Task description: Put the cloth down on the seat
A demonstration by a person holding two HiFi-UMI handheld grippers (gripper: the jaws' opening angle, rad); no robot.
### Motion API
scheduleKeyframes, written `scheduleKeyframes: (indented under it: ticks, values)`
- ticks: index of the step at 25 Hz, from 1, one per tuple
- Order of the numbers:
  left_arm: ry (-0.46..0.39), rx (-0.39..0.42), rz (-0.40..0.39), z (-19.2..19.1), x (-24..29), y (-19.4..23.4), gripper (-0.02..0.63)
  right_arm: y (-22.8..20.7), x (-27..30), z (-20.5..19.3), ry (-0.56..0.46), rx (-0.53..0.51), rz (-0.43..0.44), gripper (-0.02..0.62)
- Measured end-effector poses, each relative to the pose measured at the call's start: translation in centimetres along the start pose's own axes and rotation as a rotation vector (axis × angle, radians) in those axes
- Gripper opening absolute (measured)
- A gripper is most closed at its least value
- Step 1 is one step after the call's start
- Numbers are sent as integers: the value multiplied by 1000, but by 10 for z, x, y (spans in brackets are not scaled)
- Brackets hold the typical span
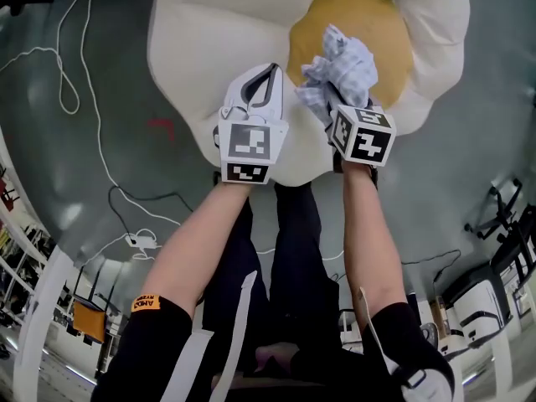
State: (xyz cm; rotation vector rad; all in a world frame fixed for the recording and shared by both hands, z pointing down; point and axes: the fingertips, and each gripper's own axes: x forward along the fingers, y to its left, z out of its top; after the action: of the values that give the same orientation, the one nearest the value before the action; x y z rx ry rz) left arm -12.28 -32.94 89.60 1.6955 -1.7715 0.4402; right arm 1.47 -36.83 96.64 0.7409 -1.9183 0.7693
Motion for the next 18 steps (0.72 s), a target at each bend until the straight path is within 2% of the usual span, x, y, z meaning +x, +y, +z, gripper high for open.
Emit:
scheduleKeyframes:
  ticks: [7, 18]
  values:
    - [1, -6, 0, -18, 18, -3, -2, -19, 34, -16, 31, -20, -21, 201]
    - [-5, 28, -19, -16, 45, 3, -2, -22, 67, -20, 57, -17, -28, 212]
